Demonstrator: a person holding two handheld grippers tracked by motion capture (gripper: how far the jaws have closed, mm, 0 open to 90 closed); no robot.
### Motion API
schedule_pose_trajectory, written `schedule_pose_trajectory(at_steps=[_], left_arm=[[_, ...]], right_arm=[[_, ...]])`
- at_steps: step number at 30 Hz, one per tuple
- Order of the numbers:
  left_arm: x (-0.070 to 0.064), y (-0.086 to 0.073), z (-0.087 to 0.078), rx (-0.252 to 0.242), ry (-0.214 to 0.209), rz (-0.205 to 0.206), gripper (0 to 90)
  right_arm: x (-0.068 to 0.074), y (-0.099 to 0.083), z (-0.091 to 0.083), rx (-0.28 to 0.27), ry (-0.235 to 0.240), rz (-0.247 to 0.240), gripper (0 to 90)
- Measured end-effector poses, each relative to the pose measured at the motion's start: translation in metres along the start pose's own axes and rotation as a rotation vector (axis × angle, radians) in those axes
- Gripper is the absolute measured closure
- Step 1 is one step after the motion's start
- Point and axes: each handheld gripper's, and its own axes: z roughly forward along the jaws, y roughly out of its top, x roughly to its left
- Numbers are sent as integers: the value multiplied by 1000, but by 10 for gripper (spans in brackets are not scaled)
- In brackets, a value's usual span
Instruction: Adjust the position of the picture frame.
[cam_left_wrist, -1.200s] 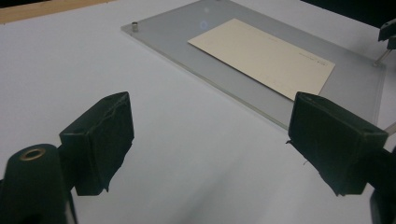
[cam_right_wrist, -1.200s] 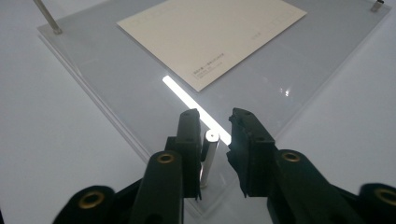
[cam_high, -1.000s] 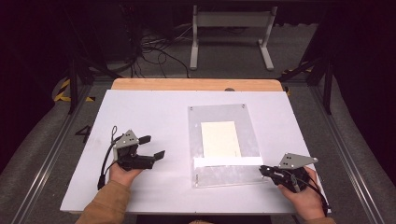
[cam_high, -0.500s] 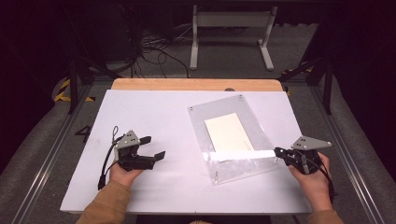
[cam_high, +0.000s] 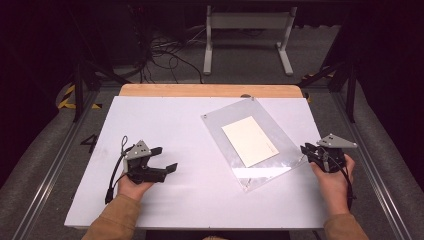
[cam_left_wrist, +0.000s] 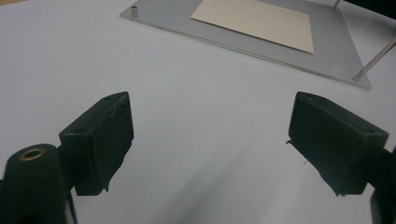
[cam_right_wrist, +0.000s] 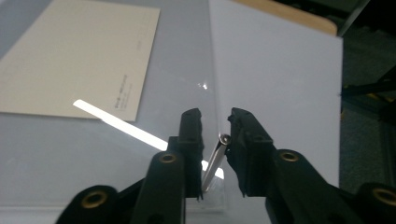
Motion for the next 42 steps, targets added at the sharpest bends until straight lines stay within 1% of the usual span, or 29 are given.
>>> schedule_pose_trajectory(at_steps=[1, 2, 3, 5, 6, 8, 9, 10, 11, 13, 15, 16, 17, 18, 19, 21, 22, 23, 24, 26, 28, 30, 32, 33, 34, 36, 38, 40, 42], left_arm=[[0, 0, 0, 0, -1, 0, 145], [0, 0, 0, 1, -1, 1, 144], [0, 0, 0, 1, -2, 0, 144], [0, 0, 0, -1, -3, -2, 144], [0, 0, 0, -6, -1, -3, 144], [1, 0, 0, -5, 0, -3, 144], [1, 0, 0, -3, 1, -3, 144], [1, 0, 0, -1, 1, -3, 144], [1, 0, 0, -3, 2, -7, 144], [1, 0, 0, -4, 1, -8, 144], [1, 0, 0, -4, 0, -10, 144], [1, 0, 0, -5, 0, -10, 144], [1, 0, 0, -4, -1, -9, 144], [1, 0, 0, -2, -1, -9, 144], [1, 0, 0, -2, -1, -9, 144], [1, 0, 1, 2, -3, -4, 144], [1, 0, 1, 3, -6, -4, 144], [0, 0, 2, 6, -6, -6, 144], [0, 0, 2, 6, -6, -6, 144], [1, 0, 2, 7, -6, -3, 143], [1, 0, 2, 8, -8, -4, 143], [0, 0, 3, 11, -12, -8, 143], [0, 0, 3, 12, -11, -5, 143], [0, 0, 4, 11, -10, -3, 143], [0, 0, 4, 11, -10, -5, 143], [0, 0, 4, 11, -11, -4, 143], [0, 0, 3, 11, -11, -1, 143], [-1, 0, 4, 12, -11, -1, 143], [-1, 0, 5, 21, -13, -3, 143]], right_arm=[[6, 4, -8, -27, -7, 1, 651], [13, 7, -11, -15, -21, -4, 590], [20, 8, -13, -2, -31, -22, 547], [32, 7, -17, 17, -60, -75, 550], [34, 8, -20, 7, -69, -91, 563], [32, 10, -26, -49, -59, -61, 557], [33, 12, -29, -62, -73, -50, 553], [34, 13, -31, -79, -61, -47, 553], [40, 16, -35, -116, 18, -40, 553], [57, 20, -37, -143, 170, -56, 553], [80, 21, -37, -151, 302, -96, 553], [93, 22, -35, -148, 360, -129, 552], [101, 22, -35, -148, 388, -144, 551], [109, 22, -34, -153, 429, -155, 550], [109, 22, -34, -153, 429, -155, 550], [129, 23, -27, -151, 527, -164, 547], [129, 23, -27, -151, 527, -164, 547], [138, 21, -20, -130, 552, -177, 548], [138, 21, -20, -130, 552, -177, 548], [146, 18, -11, -104, 569, -179, 556], [151, 16, -2, -83, 573, -183, 576], [156, 13, 4, -60, 577, -192, 632], [161, 12, 7, -43, 573, -227, 762], [163, 13, 8, -42, 558, -247, 828], [163, 14, 6, -40, 530, -268, 843], [163, 16, 4, -24, 524, -286, 845], [162, 15, -2, -10, 536, -300, 845], [157, 13, -13, 8, 564, -308, 845], [154, 8, -24, 22, 576, -319, 845]])
